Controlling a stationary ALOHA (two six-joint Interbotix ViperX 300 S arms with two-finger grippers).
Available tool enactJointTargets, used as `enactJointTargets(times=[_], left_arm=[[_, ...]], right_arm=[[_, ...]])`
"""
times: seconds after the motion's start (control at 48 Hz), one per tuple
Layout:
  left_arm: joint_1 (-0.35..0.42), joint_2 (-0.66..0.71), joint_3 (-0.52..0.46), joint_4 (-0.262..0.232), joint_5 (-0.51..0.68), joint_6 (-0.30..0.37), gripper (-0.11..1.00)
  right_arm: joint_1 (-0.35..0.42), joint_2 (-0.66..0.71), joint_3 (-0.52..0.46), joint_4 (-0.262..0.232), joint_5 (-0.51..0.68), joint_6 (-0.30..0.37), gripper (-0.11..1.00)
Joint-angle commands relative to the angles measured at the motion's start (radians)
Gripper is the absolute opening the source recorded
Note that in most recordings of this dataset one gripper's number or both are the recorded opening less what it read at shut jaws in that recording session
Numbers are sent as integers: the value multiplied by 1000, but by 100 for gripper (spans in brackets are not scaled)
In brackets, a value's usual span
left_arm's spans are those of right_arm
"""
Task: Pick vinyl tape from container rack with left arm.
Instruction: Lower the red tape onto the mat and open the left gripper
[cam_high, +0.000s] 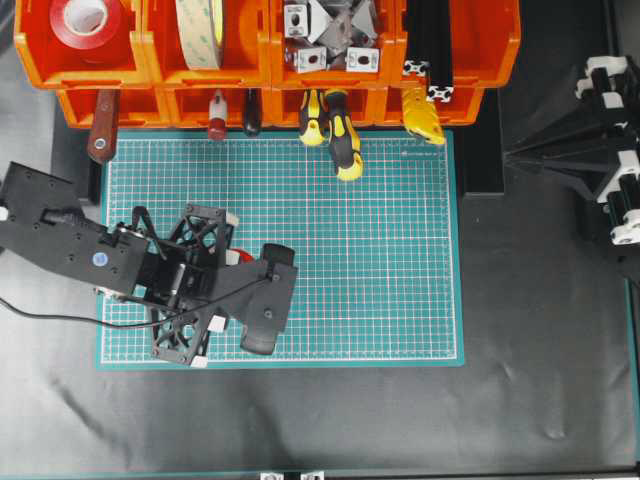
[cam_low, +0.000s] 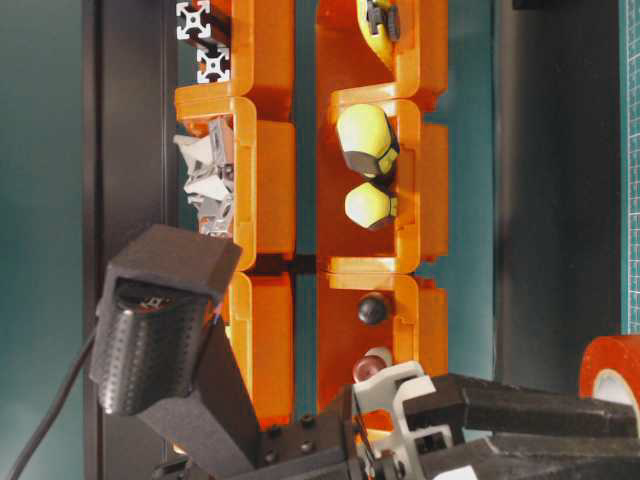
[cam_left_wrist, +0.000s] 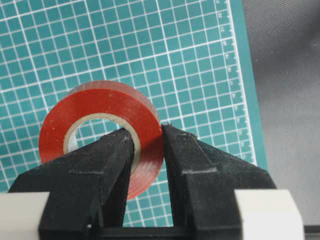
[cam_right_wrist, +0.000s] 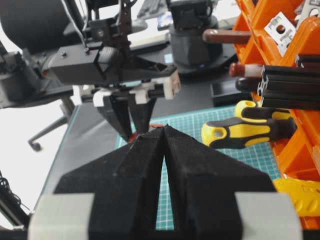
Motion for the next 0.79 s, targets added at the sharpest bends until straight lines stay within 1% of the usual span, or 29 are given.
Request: enactJointTargets(times=[0.0,0.146,0.188,0.354,0.417,0.459,0.625,0.771], left_arm=[[3,-12,-11,2,-12,0,19],[9,-12,0,2,-34,0,19],[11,-12,6,0,-43,0,23],[12,-12,18,2,-57,0,71],[12,-17,20,2,-63,0,84],[12,-18,23,2,-66,0,89],[12,-29,25,2,-67,-5,86],[8,-101,49,0,-67,-18,86]], right_arm=[[0,6,-26,2,-9,-2,0],[0,6,-28,0,-6,-2,0],[0,6,-26,2,-6,-2,0],[0,6,-26,2,-3,-2,0],[0,8,-26,0,-3,-2,0],[0,8,-26,2,-2,-2,0],[0,6,-26,2,-3,-2,0],[0,5,-28,0,-2,-2,0]])
